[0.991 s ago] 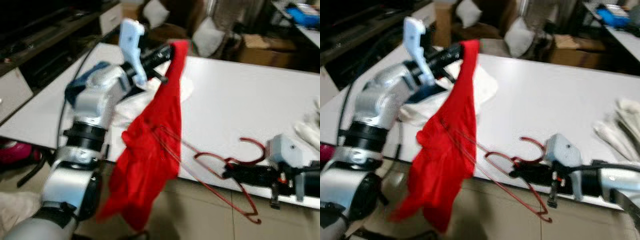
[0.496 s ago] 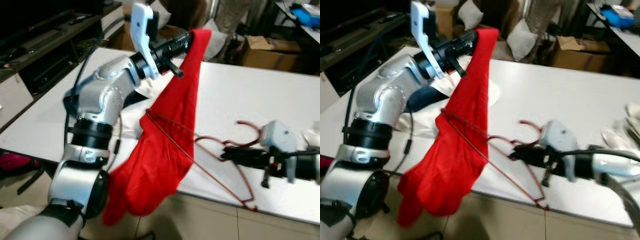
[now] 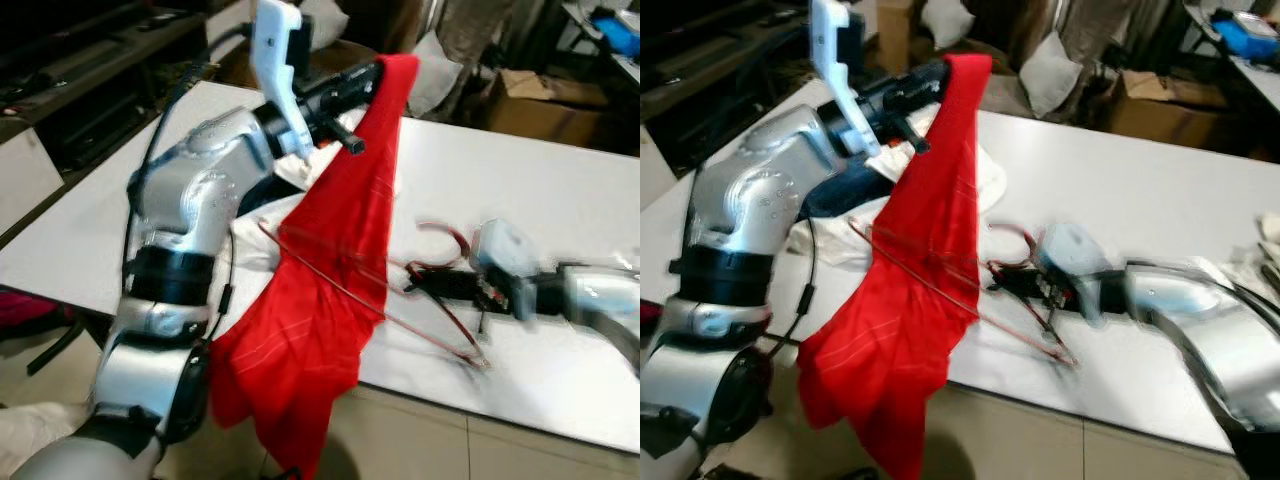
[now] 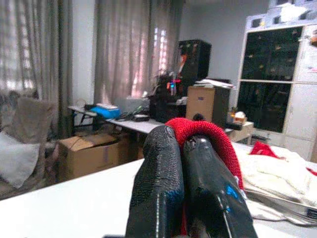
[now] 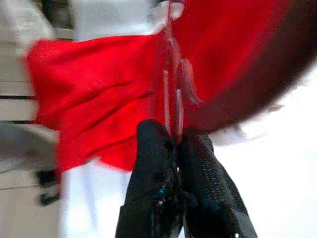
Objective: Hang hanger
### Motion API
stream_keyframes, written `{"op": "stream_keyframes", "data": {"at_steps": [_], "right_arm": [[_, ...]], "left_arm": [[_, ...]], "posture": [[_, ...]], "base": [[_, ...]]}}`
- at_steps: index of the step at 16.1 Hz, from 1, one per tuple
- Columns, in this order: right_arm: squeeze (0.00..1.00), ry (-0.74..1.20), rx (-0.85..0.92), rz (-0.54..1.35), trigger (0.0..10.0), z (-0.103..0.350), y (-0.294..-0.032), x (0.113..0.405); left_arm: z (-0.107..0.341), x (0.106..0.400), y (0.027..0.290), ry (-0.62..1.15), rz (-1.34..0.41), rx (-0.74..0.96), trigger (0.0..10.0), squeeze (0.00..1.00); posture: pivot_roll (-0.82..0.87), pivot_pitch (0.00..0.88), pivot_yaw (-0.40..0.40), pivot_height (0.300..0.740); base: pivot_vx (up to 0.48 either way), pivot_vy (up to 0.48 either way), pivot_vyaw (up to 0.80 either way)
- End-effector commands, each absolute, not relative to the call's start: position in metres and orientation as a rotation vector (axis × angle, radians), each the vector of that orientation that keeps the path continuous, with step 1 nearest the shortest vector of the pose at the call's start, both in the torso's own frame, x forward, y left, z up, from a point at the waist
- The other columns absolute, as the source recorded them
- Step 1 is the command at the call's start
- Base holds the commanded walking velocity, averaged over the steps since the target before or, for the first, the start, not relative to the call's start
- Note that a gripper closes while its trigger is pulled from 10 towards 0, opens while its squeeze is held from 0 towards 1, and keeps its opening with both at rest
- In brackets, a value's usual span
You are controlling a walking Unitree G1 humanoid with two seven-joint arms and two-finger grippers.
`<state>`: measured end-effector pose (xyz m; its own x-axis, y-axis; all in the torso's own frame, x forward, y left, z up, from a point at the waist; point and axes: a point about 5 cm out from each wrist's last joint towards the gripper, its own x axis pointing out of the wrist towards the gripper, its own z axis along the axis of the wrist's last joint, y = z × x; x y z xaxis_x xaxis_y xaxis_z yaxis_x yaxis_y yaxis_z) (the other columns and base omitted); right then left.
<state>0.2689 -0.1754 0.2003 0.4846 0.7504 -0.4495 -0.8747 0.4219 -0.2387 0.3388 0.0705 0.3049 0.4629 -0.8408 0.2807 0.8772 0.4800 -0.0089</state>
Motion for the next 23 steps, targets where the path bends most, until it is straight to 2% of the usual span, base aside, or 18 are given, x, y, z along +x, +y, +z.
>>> {"op": "stream_keyframes", "data": {"at_steps": [1,3,4,6,7,10,11,13,15,17,19,20,21,23], "right_arm": [[0.0,0.295,-0.531,0.961,10.0,0.201,-0.18,0.283],[0.0,0.226,-0.578,0.729,10.0,0.223,-0.192,0.325],[0.0,0.207,-0.579,0.684,10.0,0.229,-0.195,0.332],[0.0,-0.152,-0.542,0.344,10.0,0.3,-0.21,0.369],[0.0,-0.419,-0.461,0.18,10.0,0.354,-0.216,0.376],[0.0,-0.644,-0.411,0.07,10.0,0.387,-0.217,0.374],[0.0,-0.661,-0.431,0.061,10.0,0.384,-0.214,0.375],[0.0,-0.617,-0.511,0.074,10.0,0.362,-0.207,0.381],[0.0,-0.516,-0.556,0.142,10.0,0.32,-0.2,0.39],[0.0,-0.255,-0.623,0.327,10.0,0.253,-0.199,0.39],[0.0,0.004,-0.649,0.558,10.0,0.18,-0.208,0.363],[0.0,0.004,-0.649,0.558,10.0,0.18,-0.208,0.363],[0.0,0.135,-0.693,0.715,10.0,0.14,-0.216,0.332],[0.0,0.16,-0.706,0.702,10.0,0.135,-0.226,0.325]], "left_arm": [[0.317,0.329,0.062,-0.302,-1.122,-0.159,10.0,0.0],[0.335,0.321,0.057,-0.379,-1.141,-0.171,10.0,0.0],[0.338,0.319,0.057,-0.393,-1.144,-0.174,10.0,0.0],[0.363,0.314,0.065,-0.517,-1.129,-0.203,10.0,0.0],[0.381,0.312,0.077,-0.614,-1.087,-0.212,10.0,0.0],[0.398,0.32,0.107,-0.736,-0.921,-0.241,10.0,0.0],[0.399,0.321,0.112,-0.751,-0.888,-0.241,10.0,0.0],[0.382,0.329,0.113,-0.672,-0.862,-0.212,10.0,0.0],[0.332,0.347,0.103,-0.464,-0.822,-0.106,10.0,0.0],[0.276,0.361,0.09,-0.249,-0.767,0.004,10.0,0.0],[0.202,0.368,0.079,-0.021,-0.729,0.094,10.0,0.0],[0.202,0.368,0.079,-0.021,-0.729,0.094,10.0,0.0],[0.154,0.369,0.083,0.106,-0.651,0.16,10.0,0.0],[0.147,0.375,0.093,0.117,-0.55,0.184,10.0,0.0]], "posture": [[-0.08,0.0,-0.06,0.74],[-0.08,0.0,-0.073,0.74],[-0.08,0.0,-0.073,0.74],[-0.07,0.0,-0.085,0.74],[-0.06,0.0,-0.09,0.74],[-0.05,0.0,-0.105,0.74],[-0.05,0.0,-0.105,0.74],[-0.05,0.0,-0.103,0.74],[-0.05,0.0,-0.096,0.74],[-0.05,0.0,-0.089,0.74],[-0.07,0.0,-0.071,0.74],[-0.07,0.0,-0.071,0.74],[-0.09,0.0,-0.038,0.74],[-0.11,0.0,-0.017,0.74]], "base": [[0.0,0.0,0.0],[0.0,0.0,0.0],[0.0,0.0,0.0],[0.0,0.0,0.0],[0.0,0.0,0.0],[0.0,0.0,0.0],[0.0,0.0,0.0],[0.0,0.0,0.0],[0.0,0.0,0.0],[0.0,0.0,0.0],[0.0,0.0,0.0],[0.0,0.0,0.0],[0.0,0.0,0.0],[0.0,0.0,0.0]]}}
